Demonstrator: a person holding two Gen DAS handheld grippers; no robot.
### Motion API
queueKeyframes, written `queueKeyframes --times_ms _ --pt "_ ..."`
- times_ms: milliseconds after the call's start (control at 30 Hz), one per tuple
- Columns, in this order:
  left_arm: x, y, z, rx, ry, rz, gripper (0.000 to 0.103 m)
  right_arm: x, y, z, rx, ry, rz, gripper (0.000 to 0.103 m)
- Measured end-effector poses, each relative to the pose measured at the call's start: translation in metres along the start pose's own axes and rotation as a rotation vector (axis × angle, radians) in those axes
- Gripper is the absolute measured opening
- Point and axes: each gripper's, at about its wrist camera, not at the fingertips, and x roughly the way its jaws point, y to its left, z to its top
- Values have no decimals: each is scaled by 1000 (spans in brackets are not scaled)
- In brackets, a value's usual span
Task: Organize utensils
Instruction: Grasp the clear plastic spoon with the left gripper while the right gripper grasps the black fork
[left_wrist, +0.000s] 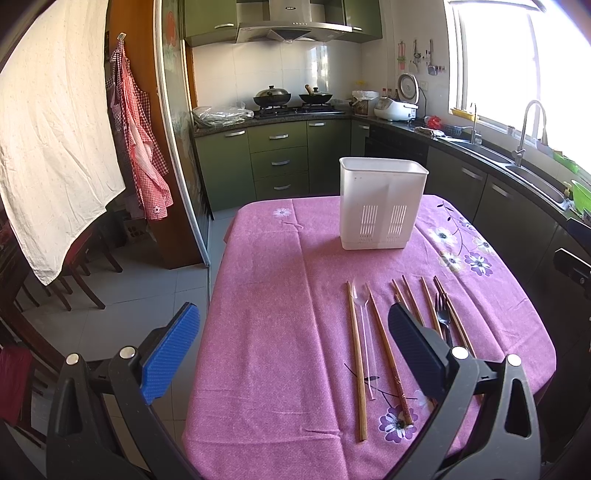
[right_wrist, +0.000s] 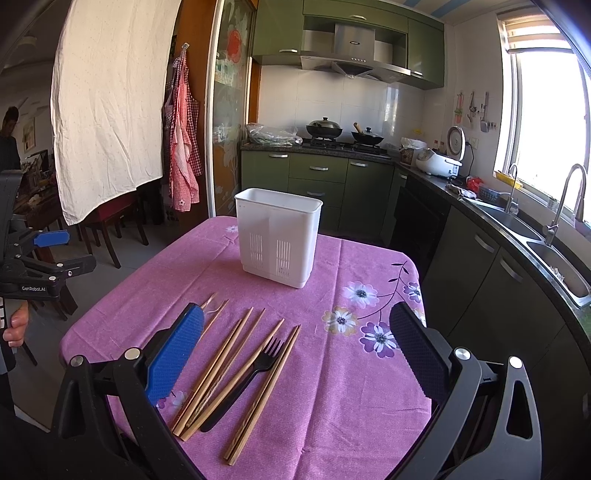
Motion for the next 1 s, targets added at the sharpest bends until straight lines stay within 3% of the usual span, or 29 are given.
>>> queueKeyframes --times_ms 100,300,433,600,733,800,900,1000 --pt "15 -2 2 9 46 -13 97 13 -9 4 15 53 -8 99" --pt "49 -8 11 7 155 -82 97 48 -35 3 121 218 120 99" --pt "70 -23 20 23 235 -165 97 63 -41 4 126 284 147 99" --pt "103 -49 25 29 376 -255 69 83 -51 5 201 372 188 99" --pt "135 -68 23 45 480 -243 51 105 -64 1 273 471 209 98" --pt "155 -73 20 39 539 -237 31 112 -68 -1 274 499 199 89" --pt "179 -79 19 39 589 -217 19 120 -69 -5 252 522 174 86" --pt "191 -84 19 63 610 -196 14 123 -67 -8 226 525 164 82"
